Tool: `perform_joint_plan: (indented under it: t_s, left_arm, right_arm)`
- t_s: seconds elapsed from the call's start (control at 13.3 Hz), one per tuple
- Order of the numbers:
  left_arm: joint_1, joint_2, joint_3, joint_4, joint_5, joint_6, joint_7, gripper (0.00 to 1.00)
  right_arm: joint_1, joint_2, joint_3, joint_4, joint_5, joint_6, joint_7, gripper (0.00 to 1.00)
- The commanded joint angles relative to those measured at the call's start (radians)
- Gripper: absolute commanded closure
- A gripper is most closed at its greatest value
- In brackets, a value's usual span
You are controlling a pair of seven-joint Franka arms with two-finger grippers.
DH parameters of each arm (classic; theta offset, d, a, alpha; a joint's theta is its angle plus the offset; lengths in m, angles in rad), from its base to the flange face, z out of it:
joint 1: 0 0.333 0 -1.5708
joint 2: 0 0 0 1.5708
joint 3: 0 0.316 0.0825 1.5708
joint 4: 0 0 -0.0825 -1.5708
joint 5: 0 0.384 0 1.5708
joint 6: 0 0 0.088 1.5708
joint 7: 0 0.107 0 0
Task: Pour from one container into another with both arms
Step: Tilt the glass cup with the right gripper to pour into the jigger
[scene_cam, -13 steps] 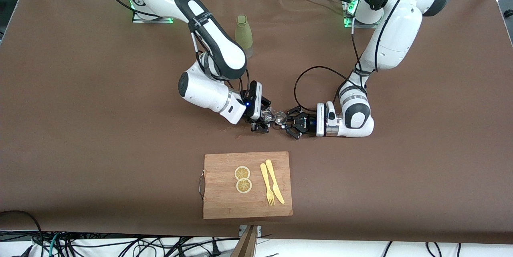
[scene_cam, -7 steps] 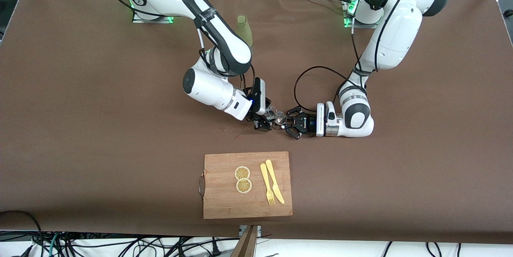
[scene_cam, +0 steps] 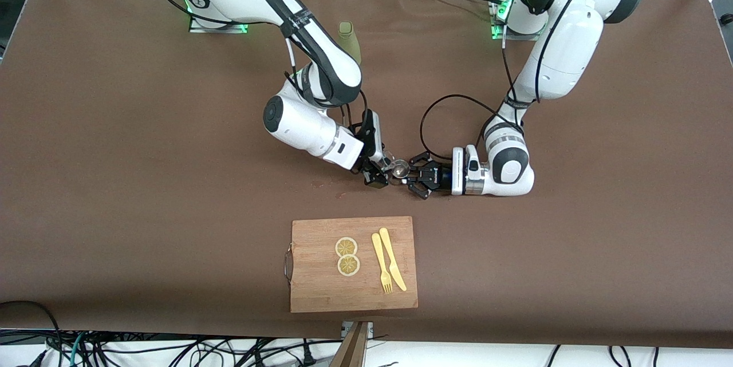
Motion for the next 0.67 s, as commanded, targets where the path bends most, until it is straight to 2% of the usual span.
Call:
perform_joint_plan:
  t_s: [0.0, 0.07, 0.45, 0.6]
  left_arm:
    - [-0.013, -0.017, -0.002, -0.008, -0.026, 0.029, 0.038, 1.0]
    - [-0.013, -0.017, -0.002, -0.008, -0.026, 0.029, 0.038, 1.0]
    - [-0.013, -0.017, -0.002, -0.008, -0.021, 0.029, 0.043, 1.0]
    - [-0.015, -0.017, -0.002, -0.002, -0.02, 0.029, 0.043, 1.0]
  right_arm:
    - [0.013, -0.018, -0.009, -0.015, -0.057, 0.054, 0.021, 1.0]
    - [0.019, -0.018, -0.009, -0.015, -0.08, 0.072, 0.021, 1.0]
    - [0.033, -0.015, -0.011, -0.013, -0.088, 0.097, 0.019, 1.0]
    - [0.036, -0.015, -0.009, -0.013, -0.132, 0.128, 0.021, 1.0]
